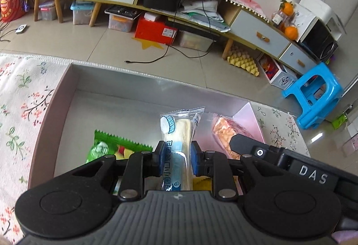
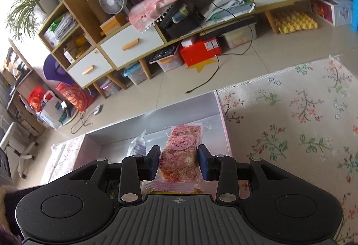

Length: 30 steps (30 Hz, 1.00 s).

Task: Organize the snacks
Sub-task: 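Carry both packets into the pink box and open both tools, then withdraw both tools from the box back over the remaining snacks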

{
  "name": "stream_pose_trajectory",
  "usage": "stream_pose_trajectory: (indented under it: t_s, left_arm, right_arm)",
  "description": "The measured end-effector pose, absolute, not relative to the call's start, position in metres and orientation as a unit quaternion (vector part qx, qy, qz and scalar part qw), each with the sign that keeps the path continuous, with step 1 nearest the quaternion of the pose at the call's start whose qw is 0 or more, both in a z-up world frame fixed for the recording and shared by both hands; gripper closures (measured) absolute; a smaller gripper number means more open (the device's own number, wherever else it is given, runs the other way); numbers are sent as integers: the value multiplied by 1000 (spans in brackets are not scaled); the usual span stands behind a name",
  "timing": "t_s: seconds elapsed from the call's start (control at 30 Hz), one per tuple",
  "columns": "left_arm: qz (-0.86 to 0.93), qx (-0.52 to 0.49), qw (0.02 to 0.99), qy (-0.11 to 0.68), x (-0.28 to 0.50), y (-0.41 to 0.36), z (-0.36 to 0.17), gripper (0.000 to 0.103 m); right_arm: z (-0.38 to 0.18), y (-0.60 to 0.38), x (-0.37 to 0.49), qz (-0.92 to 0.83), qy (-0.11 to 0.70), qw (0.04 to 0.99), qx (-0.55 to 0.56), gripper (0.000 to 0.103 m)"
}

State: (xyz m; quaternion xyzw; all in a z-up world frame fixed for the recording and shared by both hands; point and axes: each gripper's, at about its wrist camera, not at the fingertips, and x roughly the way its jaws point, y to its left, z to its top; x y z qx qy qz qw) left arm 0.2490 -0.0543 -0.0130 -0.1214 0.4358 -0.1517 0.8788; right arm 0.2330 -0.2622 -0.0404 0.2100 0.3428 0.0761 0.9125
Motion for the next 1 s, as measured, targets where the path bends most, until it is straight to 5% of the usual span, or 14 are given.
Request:
stream_pose_trajectory:
  t_s: [0.23,0.63,1.0]
  left_arm:
    - [-154,-118,881,432,253,-58,-11,82]
    - [-156,-94,884,430,244,-63,-3,61]
    - [-150,-55,893,420,206,-57,27,33]
  right_arm:
    - [-42,-263,234,73,335,916,208,67]
    - [-30,-275,226,73,328,911,238,53]
    - [9,-273,192,65,330,916,219,30]
